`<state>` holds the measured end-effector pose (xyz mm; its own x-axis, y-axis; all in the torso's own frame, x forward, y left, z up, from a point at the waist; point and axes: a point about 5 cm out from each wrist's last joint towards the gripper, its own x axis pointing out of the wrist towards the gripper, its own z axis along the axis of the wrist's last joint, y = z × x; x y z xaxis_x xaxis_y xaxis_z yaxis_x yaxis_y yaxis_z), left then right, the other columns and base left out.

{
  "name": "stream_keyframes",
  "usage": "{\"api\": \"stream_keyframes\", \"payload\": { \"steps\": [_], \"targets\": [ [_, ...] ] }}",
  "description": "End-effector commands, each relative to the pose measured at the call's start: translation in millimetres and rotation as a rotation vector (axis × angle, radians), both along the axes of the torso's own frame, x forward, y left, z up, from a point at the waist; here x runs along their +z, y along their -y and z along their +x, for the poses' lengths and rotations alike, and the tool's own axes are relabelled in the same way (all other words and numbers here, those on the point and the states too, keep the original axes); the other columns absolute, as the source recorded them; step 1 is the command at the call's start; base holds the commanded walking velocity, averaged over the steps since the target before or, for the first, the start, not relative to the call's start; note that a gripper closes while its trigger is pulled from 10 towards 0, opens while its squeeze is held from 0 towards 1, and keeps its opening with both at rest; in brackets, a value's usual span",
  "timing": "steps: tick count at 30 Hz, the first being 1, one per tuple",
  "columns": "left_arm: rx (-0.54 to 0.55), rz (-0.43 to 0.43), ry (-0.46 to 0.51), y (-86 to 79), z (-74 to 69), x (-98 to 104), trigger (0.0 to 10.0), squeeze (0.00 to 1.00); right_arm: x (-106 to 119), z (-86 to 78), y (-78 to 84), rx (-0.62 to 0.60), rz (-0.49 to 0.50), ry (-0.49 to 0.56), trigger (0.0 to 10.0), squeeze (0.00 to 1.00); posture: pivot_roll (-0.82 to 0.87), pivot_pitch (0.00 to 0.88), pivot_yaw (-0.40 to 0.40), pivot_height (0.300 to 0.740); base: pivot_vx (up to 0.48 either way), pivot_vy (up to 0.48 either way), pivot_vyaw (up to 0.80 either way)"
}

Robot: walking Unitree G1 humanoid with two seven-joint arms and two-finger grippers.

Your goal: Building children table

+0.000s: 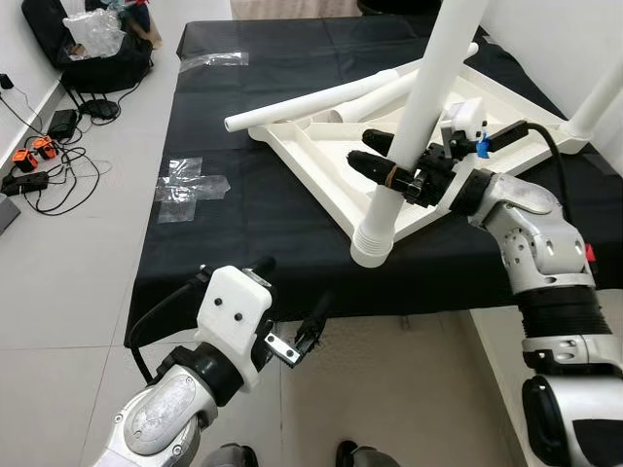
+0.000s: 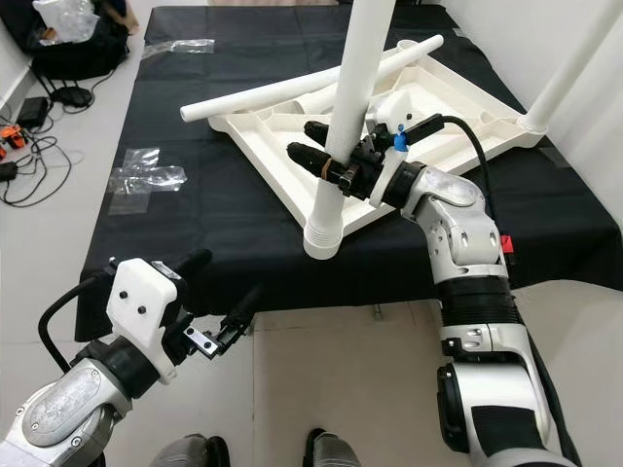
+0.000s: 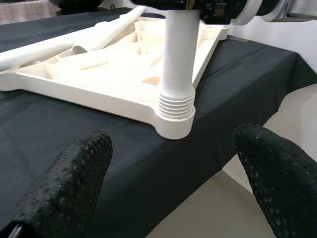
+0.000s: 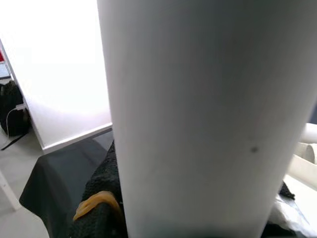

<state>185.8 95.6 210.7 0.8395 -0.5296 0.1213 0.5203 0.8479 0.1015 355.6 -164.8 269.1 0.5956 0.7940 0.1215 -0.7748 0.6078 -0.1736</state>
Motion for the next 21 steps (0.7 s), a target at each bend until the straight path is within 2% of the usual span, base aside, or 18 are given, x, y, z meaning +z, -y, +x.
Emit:
{"api": "stream_keyframes", "payload": {
  "steps": [1, 8, 16, 21],
  "targets": [
    [-0.006, -0.005, -0.032, 1.9, -0.3, -4.6, 10.0, 0.00, -31.9, 4.3, 7.4, -0.091, -0.023, -0.132, 10.0, 0.00, 0.07, 0.225, -0.025, 0.740, 0.000, 0.000, 0.00],
    [-0.004, -0.004, -0.031, 2.1, 0.7, -5.0, 10.0, 0.00, -30.8, 13.5, 12.7, -0.287, 0.065, -0.143, 10.0, 0.00, 0.07, 0.225, -0.028, 0.740, 0.000, 0.000, 0.00],
    [-0.005, -0.004, -0.031, 2.4, 1.0, -5.0, 10.0, 0.00, -32.9, 10.7, 12.8, -0.342, 0.088, -0.137, 10.0, 0.00, 0.07, 0.226, -0.028, 0.740, 0.000, 0.000, 0.00],
    [-0.003, -0.003, -0.029, 1.7, 1.7, -5.0, 10.0, 0.00, -35.6, 9.2, 8.2, -0.452, 0.095, -0.131, 10.0, 0.00, 0.07, 0.227, -0.028, 0.740, 0.000, 0.000, 0.00]
  ]
}}
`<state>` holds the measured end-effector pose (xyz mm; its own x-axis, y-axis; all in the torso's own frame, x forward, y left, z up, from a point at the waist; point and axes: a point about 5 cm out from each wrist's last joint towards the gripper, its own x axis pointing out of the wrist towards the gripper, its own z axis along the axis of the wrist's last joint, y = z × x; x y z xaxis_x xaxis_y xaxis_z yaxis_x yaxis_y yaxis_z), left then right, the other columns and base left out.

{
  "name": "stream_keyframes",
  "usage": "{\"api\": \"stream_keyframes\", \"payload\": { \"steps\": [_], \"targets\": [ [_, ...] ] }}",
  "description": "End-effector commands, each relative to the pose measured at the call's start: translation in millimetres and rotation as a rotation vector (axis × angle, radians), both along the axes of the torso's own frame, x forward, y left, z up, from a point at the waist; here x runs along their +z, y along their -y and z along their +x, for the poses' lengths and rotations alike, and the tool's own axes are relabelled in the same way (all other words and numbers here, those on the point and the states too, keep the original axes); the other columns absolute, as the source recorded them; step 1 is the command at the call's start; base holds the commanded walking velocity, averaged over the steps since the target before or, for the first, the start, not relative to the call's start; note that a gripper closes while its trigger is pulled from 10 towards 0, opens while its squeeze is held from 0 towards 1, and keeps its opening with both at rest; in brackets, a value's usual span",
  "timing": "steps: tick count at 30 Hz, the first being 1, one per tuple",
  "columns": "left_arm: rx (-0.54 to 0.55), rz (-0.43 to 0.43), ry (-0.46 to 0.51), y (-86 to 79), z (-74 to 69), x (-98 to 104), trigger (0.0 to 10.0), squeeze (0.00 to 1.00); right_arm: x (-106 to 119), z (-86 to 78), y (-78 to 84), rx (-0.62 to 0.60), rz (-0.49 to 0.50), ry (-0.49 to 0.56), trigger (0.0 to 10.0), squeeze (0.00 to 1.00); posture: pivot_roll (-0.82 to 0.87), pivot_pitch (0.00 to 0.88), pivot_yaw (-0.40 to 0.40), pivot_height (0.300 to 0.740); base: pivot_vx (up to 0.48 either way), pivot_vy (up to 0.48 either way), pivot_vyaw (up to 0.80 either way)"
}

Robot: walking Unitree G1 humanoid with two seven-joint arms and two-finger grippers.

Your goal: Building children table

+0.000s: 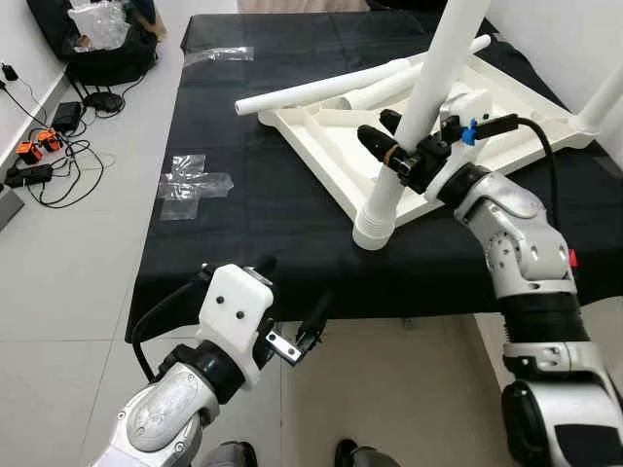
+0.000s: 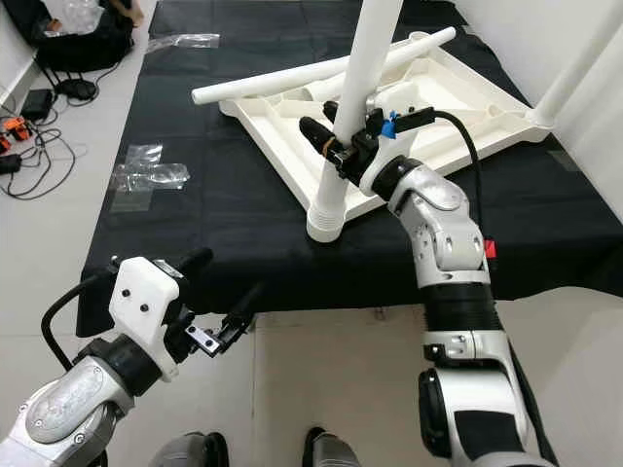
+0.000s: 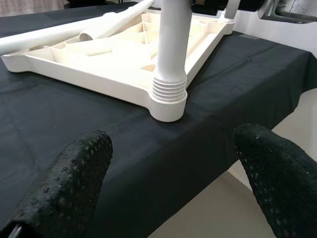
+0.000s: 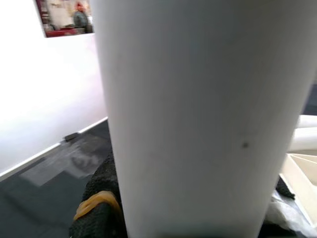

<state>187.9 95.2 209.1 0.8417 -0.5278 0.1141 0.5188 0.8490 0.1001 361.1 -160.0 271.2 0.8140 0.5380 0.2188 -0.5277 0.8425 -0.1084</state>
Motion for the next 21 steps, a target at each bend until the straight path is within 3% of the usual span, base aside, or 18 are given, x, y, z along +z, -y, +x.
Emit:
{"api": "stream_keyframes", "payload": {
  "steps": [1, 9, 14, 15, 18, 21],
  "targets": [
    [-0.005, -0.006, -0.022, 1.2, -0.3, -4, 10.0, 0.00, -39, 3.6, 12.6, -0.130, 0.014, -0.178, 10.0, 0.00, 0.07, 0.227, -0.026, 0.740, 0.000, 0.000, 0.00],
    [-0.005, -0.008, -0.020, 1.3, 0.3, -3, 10.0, 0.00, -46, 4.3, 15.1, -0.274, 0.010, -0.207, 10.0, 0.00, 0.06, 0.226, -0.027, 0.740, 0.000, 0.000, 0.00],
    [-0.003, -0.007, -0.017, 0.9, 1.3, -3, 10.0, 0.00, -49, 3.7, 17.7, -0.419, 0.019, -0.226, 10.0, 0.00, 0.06, 0.228, -0.027, 0.740, 0.000, 0.000, 0.00],
    [-0.002, -0.007, -0.016, 0.8, 1.6, -3, 10.0, 0.00, -51, 2.8, 19.8, -0.500, 0.031, -0.232, 10.0, 0.00, 0.06, 0.228, -0.028, 0.740, 0.000, 0.000, 0.00],
    [-0.002, -0.007, -0.015, 0.8, 1.9, -3, 10.0, 0.00, -52, 1.9, 21.0, -0.552, 0.033, -0.234, 10.0, 0.00, 0.06, 0.228, -0.029, 0.740, 0.000, 0.000, 0.00],
    [0.000, -0.007, -0.015, 0.9, 2.5, -3, 10.0, 0.00, -54, -2.0, 25.4, -0.706, 0.051, -0.237, 10.0, 0.00, 0.06, 0.226, -0.030, 0.740, 0.000, 0.000, 0.00]
  ]
}}
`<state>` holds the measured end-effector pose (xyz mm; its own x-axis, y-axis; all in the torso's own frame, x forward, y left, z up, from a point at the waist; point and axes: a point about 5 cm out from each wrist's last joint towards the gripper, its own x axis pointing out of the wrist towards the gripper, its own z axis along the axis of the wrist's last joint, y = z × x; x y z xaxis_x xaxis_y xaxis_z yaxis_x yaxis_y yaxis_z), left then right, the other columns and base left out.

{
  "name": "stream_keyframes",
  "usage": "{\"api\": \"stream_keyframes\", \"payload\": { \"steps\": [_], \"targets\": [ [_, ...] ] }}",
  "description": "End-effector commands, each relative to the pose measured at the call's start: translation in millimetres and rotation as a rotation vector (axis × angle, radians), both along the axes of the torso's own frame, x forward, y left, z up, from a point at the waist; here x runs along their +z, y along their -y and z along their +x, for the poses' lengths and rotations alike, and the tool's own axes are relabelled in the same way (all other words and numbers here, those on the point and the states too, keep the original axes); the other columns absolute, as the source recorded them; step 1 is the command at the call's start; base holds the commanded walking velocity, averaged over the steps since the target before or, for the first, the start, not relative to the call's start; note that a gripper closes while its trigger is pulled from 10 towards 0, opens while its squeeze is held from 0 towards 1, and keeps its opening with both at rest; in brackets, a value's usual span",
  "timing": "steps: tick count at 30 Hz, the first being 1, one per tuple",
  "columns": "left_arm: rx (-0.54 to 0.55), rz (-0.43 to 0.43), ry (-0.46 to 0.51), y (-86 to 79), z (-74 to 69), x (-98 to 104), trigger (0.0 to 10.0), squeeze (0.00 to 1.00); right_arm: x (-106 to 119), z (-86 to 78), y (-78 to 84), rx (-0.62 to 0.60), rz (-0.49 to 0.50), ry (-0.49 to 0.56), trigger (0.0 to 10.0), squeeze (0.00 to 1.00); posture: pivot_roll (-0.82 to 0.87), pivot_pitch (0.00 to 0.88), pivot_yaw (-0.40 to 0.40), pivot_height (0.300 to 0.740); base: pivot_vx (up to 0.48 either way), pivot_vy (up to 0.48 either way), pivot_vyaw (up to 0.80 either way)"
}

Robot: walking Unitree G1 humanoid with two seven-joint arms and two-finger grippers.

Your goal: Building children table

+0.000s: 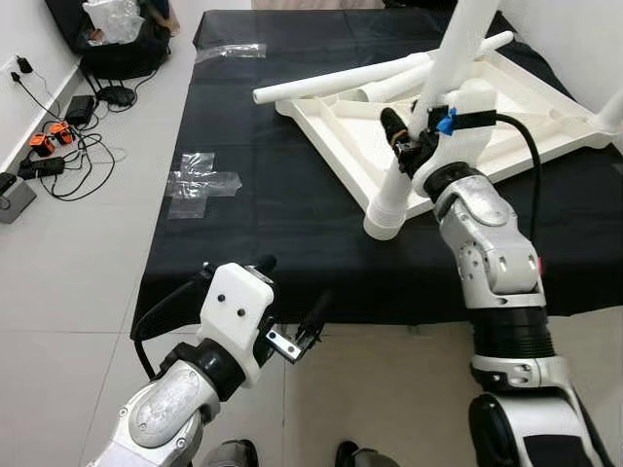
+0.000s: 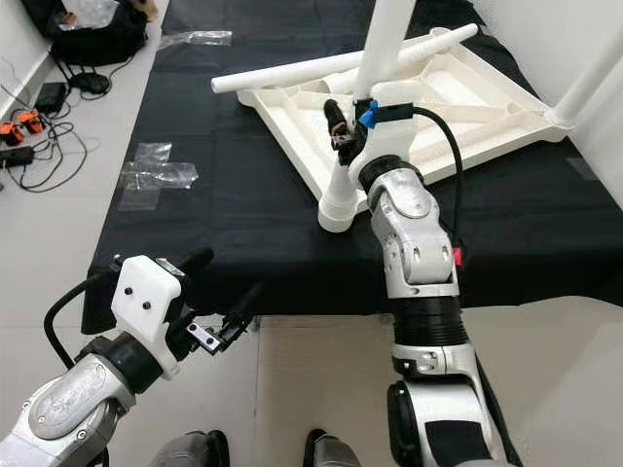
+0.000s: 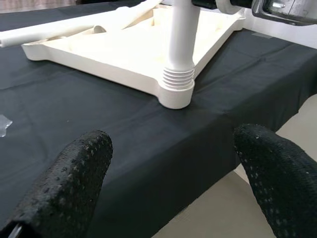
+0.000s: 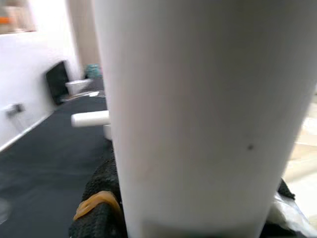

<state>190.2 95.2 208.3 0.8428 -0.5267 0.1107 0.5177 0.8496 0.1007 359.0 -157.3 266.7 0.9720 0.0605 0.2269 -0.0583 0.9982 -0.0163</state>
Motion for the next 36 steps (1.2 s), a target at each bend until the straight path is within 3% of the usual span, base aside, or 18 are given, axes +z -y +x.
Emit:
{"api": "stream_keyframes", "payload": {
  "steps": [1, 2, 9, 13, 14, 17, 18, 21, 25, 33, 36],
  "targets": [
    [-0.001, -0.010, -0.012, 1.0, 0.6, -2, 10.0, 0.00, -49, -3.0, 26.3, -0.268, 0.030, -0.223, 10.0, 0.00, 0.06, 0.226, -0.031, 0.740, 0.000, 0.000, 0.00],
    [0.000, -0.010, -0.010, 1.1, 0.9, -2, 10.0, 0.00, -49, -6.1, 24.3, -0.331, 0.044, -0.213, 10.0, 0.00, 0.06, 0.224, -0.031, 0.740, 0.000, 0.000, 0.00],
    [0.002, -0.012, -0.008, 1.3, 1.8, -2, 10.0, 0.00, -44, -10.7, 14.1, -0.436, 0.082, -0.193, 10.0, 0.00, 0.06, 0.226, -0.036, 0.740, 0.000, 0.000, 0.00],
    [0.006, -0.013, -0.004, 1.8, 2.7, -2, 10.0, 0.00, -35, -9.9, -4.2, -0.561, 0.101, -0.188, 10.0, 0.00, 0.06, 0.222, -0.041, 0.740, 0.000, 0.000, 0.00],
    [0.006, -0.015, -0.003, 2.0, 2.8, -2, 10.0, 0.00, -35, -9.2, -7.9, -0.628, 0.084, -0.205, 10.0, 0.00, 0.06, 0.220, -0.041, 0.740, 0.000, 0.000, 0.00],
    [0.007, -0.015, -0.002, 2.1, 2.9, -2, 10.0, 0.00, -35, -8.9, -10.2, -0.675, 0.068, -0.216, 10.0, 0.00, 0.06, 0.220, -0.041, 0.740, 0.000, 0.000, 0.00],
    [0.007, -0.015, 0.001, 2.3, 3.1, -1, 10.0, 0.00, -36, -9.2, -13.7, -0.757, 0.037, -0.246, 10.0, 0.00, 0.06, 0.216, -0.043, 0.740, 0.000, 0.000, 0.00],
    [0.007, -0.018, 0.008, 3.3, 3.3, 0, 10.0, 0.00, -40, -9.8, -24.9, -0.851, 0.102, -0.274, 10.0, 0.00, 0.06, 0.208, -0.047, 0.740, 0.000, 0.000, 0.00],
    [0.010, -0.018, 0.009, 3.0, 3.3, 0, 10.0, 0.00, -41, -11.3, -26.0, -0.948, 0.201, -0.265, 10.0, 0.00, 0.06, 0.205, -0.049, 0.740, 0.000, 0.000, 0.00],
    [-0.017, -0.029, -0.004, 5.5, 1.7, 0, 10.0, 0.00, -41, -10.0, -30.3, -0.974, 0.230, -0.284, 10.0, 0.00, 0.07, 0.198, -0.049, 0.740, 0.000, 0.000, 0.00],
    [-0.122, -0.055, -0.067, 13.1, -5.8, -6, 10.0, 0.00, -37, -9.3, -34.5, -0.960, 0.227, -0.266, 10.0, 0.00, 0.06, 0.193, -0.047, 0.740, 0.000, 0.000, 0.00]
  ]
}}
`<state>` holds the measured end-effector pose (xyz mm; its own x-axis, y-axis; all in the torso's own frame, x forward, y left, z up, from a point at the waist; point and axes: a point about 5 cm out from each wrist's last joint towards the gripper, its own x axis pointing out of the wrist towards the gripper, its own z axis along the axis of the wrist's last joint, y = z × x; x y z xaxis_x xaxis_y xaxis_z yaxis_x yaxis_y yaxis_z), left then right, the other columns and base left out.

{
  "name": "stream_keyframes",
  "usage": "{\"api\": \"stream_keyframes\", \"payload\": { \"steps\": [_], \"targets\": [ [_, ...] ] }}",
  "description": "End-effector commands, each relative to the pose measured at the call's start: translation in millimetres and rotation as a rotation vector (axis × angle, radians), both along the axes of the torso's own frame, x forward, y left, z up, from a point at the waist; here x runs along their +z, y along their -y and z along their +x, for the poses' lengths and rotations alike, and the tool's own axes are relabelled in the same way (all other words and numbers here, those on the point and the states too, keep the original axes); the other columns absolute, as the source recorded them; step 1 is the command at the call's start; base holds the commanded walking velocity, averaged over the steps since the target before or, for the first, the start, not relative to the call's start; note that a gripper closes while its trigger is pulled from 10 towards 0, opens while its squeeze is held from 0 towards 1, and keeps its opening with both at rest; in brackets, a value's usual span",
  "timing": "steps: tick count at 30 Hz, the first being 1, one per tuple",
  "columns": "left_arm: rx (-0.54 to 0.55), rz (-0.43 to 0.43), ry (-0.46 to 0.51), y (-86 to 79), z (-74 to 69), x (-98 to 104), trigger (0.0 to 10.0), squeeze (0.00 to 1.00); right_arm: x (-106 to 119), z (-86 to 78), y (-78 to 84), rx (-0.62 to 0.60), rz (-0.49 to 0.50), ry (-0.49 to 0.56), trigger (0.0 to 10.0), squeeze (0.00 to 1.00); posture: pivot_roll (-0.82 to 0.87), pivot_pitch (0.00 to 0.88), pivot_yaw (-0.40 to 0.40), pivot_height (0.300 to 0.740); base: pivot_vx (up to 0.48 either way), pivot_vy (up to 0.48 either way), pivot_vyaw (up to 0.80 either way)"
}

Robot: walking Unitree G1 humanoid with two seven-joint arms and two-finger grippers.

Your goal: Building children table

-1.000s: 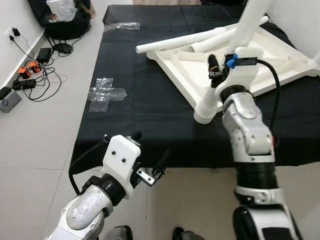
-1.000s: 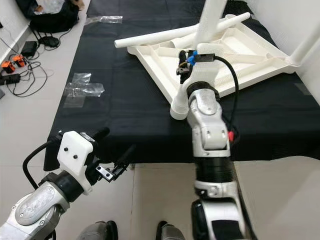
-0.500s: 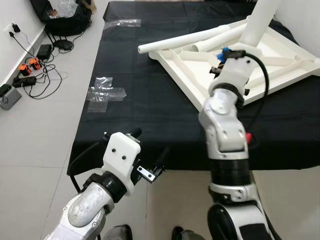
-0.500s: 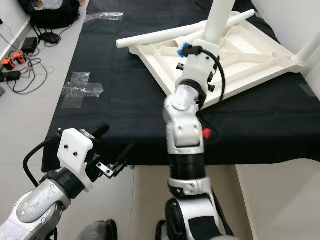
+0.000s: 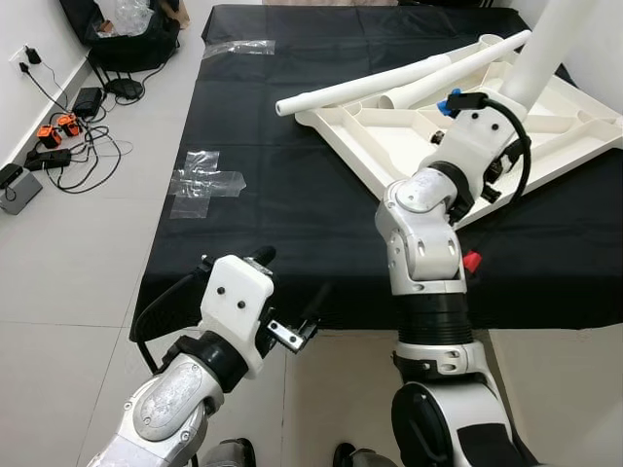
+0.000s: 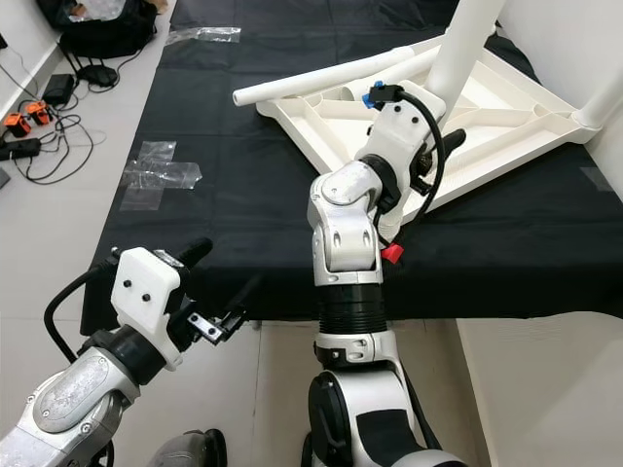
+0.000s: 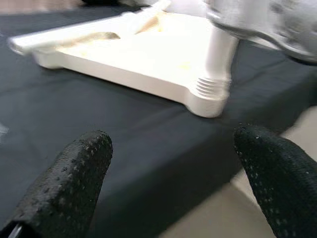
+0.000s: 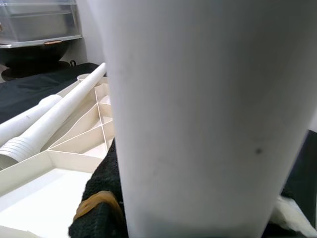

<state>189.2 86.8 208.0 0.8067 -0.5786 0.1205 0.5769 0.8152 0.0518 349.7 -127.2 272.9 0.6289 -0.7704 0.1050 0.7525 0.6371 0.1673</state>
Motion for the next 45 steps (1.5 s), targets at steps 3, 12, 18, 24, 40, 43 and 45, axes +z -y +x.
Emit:
{"api": "stream_keyframes", "payload": {
  "steps": [3, 12, 18, 24, 40, 43, 45],
  "targets": [
    [-0.110, -0.005, -0.066, 9.5, -10.9, -8, 10.0, 0.00, -41, -0.2, -8.1, -0.019, 0.092, -0.191, 10.0, 0.00, 0.06, 0.190, -0.048, 0.740, 0.000, 0.000, 0.00],
    [-0.089, 0.019, -0.049, 9.0, -10.0, -9, 10.0, 0.00, -44, 2.2, -13.5, 0.006, 0.127, -0.177, 10.0, 0.08, 0.07, 0.187, -0.047, 0.740, 0.000, 0.000, 0.00],
    [-0.079, 0.022, -0.051, 6.6, -9.3, -10, 10.0, 0.00, -41, 3.3, -15.6, 0.031, 0.140, -0.156, 10.0, 1.00, 0.07, 0.187, -0.047, 0.740, 0.000, 0.000, 0.00],
    [-0.078, 0.024, -0.053, 5.9, -9.0, -10, 10.0, 0.00, -36, 4.2, -17.7, 0.040, 0.145, -0.131, 10.0, 0.00, 0.07, 0.193, -0.047, 0.740, 0.000, 0.000, 0.00],
    [-0.068, 0.025, -0.042, 5.4, -6.9, -10, 10.0, 0.00, -27, 0.6, -18.5, 0.134, 0.149, -0.062, 10.0, 0.99, 0.06, 0.195, -0.046, 0.740, 0.000, 0.000, 0.00],
    [-0.064, 0.027, -0.042, 5.0, -6.6, -10, 10.0, 0.00, -25, -1.0, -16.8, 0.146, 0.142, -0.044, 10.0, 0.00, 0.06, 0.196, -0.045, 0.740, 0.000, 0.000, 0.00],
    [-0.063, 0.027, -0.042, 4.8, -6.4, -10, 10.0, 0.00, -24, -1.3, -16.5, 0.153, 0.141, -0.039, 10.0, 0.00, 0.06, 0.196, -0.045, 0.740, 0.000, 0.000, 0.00]
  ]
}}
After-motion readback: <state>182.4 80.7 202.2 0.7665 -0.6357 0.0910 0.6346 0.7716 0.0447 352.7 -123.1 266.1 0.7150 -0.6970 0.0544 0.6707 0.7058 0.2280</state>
